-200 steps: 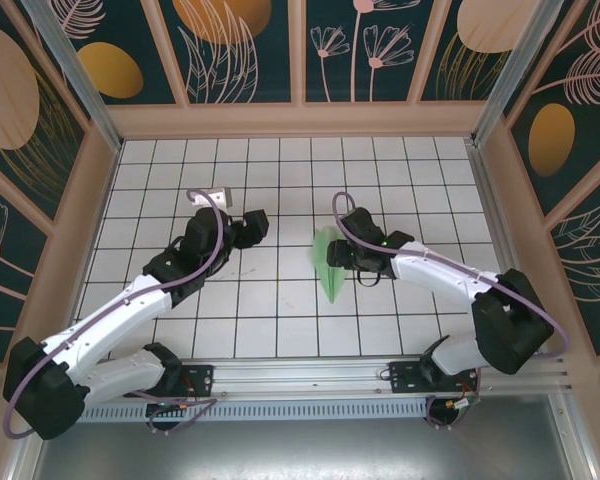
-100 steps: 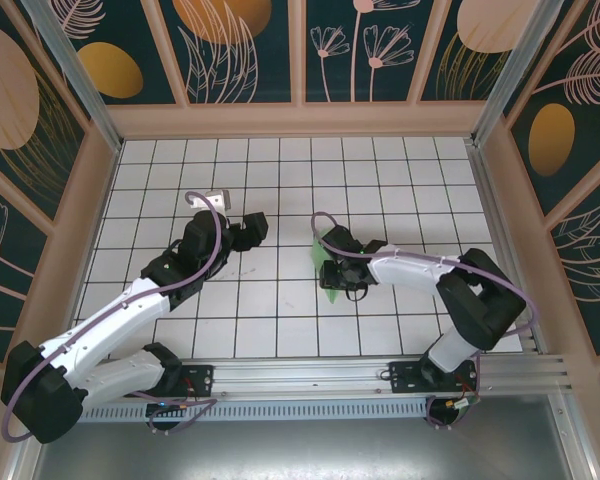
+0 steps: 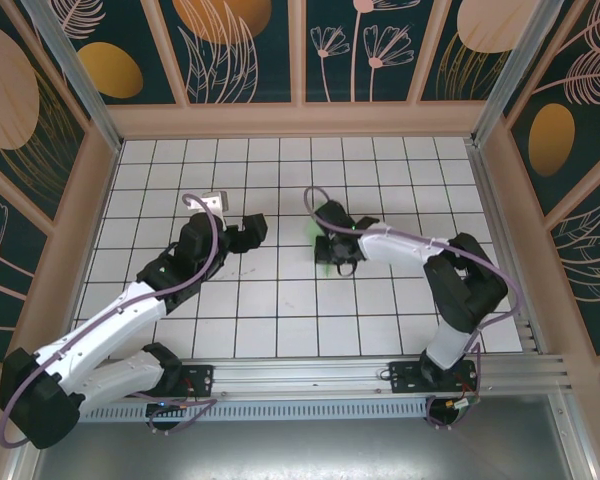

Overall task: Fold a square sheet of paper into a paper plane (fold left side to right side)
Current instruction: Pick up the paper plane at the center of the table, then place the paper plane at the top-center of the table.

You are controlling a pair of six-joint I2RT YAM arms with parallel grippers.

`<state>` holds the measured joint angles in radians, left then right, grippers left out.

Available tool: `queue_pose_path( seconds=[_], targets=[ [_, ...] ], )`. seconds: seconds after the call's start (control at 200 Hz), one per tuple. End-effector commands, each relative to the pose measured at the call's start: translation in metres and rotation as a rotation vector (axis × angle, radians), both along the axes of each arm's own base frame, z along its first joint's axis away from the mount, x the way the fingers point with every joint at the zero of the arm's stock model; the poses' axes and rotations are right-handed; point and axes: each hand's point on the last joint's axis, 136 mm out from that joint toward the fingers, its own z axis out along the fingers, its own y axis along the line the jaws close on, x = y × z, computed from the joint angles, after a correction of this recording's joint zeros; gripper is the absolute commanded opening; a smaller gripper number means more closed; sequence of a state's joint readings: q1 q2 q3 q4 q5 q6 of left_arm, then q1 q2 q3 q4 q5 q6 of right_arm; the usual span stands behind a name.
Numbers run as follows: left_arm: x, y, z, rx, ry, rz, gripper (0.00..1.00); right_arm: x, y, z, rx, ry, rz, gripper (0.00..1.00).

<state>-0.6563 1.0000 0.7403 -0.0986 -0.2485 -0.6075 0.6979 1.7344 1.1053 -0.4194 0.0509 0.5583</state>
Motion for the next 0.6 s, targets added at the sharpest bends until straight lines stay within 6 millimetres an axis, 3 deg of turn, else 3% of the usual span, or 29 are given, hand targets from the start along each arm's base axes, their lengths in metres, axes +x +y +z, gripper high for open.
queue_pose_path(
  seconds=[0.0, 0.19, 0.285, 0.415, 0.596],
  targets=[
    [-0.003, 0.011, 0.006, 0.045, -0.022, 0.015, 0.99, 0.034, -0.010, 0.006, -0.080, -0.022, 0.020, 0.00],
    [-0.008, 0.015, 0.006, 0.069, -0.030, 0.005, 0.99, 0.096, -0.011, -0.006, -0.146, -0.007, 0.020, 0.00],
    [-0.009, 0.014, 0.003, 0.076, -0.025, -0.005, 0.99, 0.118, -0.009, -0.018, -0.182, 0.005, 0.022, 0.00],
    [-0.009, 0.013, -0.002, 0.095, -0.016, -0.013, 0.99, 0.129, -0.003, -0.033, -0.205, 0.037, 0.031, 0.00],
    [-0.007, 0.015, -0.004, 0.113, -0.017, -0.009, 0.98, 0.127, 0.001, -0.046, -0.192, 0.075, 0.029, 0.02]
  ],
)
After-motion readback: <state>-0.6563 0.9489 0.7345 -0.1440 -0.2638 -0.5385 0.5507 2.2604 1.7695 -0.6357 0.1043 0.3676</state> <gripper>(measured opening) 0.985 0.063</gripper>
